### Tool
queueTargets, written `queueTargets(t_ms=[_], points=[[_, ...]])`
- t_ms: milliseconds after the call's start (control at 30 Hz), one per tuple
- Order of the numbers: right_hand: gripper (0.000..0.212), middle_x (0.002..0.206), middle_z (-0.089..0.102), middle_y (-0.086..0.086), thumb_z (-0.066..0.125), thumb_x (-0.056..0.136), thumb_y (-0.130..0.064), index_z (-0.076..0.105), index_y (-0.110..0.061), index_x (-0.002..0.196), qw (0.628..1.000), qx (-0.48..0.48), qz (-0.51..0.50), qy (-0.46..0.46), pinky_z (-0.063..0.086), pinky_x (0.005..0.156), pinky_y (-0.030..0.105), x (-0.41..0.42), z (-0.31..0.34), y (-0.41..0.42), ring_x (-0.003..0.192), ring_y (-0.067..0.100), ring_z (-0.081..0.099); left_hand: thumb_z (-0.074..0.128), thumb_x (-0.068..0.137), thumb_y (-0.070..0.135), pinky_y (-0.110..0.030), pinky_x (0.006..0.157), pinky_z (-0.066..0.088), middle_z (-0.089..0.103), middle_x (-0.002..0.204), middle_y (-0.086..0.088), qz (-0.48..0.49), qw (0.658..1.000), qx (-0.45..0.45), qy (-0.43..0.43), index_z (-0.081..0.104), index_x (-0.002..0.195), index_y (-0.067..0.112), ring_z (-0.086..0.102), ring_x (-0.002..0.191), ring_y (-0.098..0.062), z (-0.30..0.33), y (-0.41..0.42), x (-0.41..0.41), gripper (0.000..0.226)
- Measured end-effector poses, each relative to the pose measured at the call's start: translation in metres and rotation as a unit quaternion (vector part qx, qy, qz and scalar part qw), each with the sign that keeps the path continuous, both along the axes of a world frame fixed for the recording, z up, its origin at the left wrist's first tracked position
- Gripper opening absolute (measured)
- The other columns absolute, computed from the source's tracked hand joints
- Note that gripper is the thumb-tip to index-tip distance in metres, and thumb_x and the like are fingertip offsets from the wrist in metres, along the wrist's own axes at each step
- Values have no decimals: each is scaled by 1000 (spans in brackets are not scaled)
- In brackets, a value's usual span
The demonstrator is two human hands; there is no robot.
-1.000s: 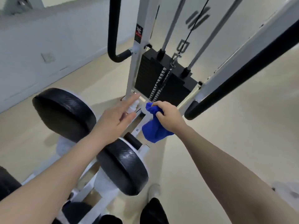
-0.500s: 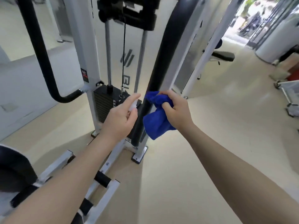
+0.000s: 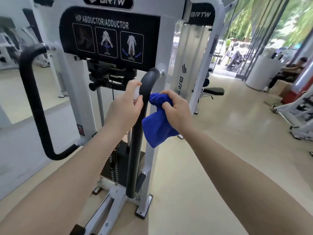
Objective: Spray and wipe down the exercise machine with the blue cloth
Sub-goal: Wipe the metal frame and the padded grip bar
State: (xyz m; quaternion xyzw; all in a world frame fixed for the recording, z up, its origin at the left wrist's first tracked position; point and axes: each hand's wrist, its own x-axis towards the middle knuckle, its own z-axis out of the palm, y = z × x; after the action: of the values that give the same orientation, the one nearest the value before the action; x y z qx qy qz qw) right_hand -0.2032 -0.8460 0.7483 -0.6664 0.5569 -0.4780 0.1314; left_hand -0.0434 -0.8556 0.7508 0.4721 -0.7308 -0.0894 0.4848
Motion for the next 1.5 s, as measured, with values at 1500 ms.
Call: queueTargets(t_ms=[1500], points=[[27, 119, 64, 0, 61, 70, -10, 68, -22, 94, 830, -241, -177, 471, 32, 84, 39, 66, -64, -23, 105, 27, 39, 56, 89, 11, -31, 52, 54, 64, 79, -6, -144, 975, 98, 136, 53, 103, 20, 61, 52, -14, -58, -29, 56, 17]])
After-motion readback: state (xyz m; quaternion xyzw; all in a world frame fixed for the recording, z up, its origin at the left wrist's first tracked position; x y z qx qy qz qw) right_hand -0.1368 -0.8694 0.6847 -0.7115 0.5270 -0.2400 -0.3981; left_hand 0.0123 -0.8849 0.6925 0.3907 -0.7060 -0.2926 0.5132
